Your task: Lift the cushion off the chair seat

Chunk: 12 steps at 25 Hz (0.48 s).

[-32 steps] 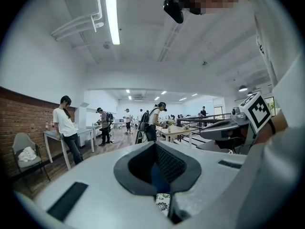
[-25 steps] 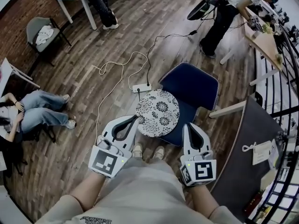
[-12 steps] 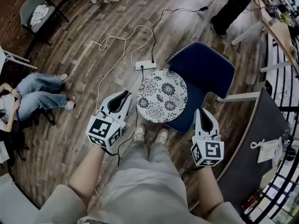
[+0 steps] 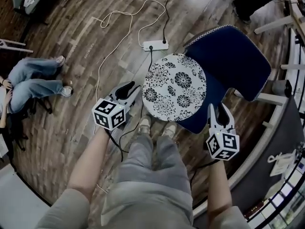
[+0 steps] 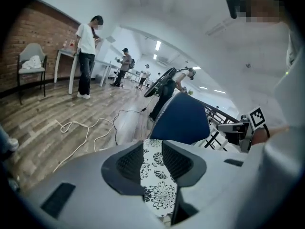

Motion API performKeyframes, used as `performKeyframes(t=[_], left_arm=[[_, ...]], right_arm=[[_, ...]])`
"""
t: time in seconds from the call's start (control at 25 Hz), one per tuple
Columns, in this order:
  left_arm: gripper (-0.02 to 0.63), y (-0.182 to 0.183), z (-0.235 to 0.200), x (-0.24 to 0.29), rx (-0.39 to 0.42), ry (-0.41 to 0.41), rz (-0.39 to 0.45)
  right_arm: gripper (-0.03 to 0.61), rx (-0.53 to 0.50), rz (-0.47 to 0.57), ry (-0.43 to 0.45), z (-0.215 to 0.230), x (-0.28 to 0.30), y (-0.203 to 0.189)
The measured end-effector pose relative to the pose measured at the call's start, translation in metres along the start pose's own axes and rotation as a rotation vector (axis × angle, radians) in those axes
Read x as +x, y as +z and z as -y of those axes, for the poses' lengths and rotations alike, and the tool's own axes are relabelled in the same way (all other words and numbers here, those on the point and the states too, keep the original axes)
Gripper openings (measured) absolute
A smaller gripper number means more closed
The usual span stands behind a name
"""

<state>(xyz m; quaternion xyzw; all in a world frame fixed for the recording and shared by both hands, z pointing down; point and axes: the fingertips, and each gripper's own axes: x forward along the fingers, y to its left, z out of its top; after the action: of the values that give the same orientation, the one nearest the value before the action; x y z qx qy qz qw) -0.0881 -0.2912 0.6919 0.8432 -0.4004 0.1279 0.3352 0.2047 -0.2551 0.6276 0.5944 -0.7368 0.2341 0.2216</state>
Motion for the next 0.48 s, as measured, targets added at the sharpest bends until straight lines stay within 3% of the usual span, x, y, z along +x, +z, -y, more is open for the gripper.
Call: performKeyframes(t=[0.48], left_arm=[[0.137, -0.157, -0.109, 0.095, -0.23, -0.024, -0.111]], right_arm=[[0.158, 0.094, -0.122, -0.038, 0.051, 0.111, -0.135]])
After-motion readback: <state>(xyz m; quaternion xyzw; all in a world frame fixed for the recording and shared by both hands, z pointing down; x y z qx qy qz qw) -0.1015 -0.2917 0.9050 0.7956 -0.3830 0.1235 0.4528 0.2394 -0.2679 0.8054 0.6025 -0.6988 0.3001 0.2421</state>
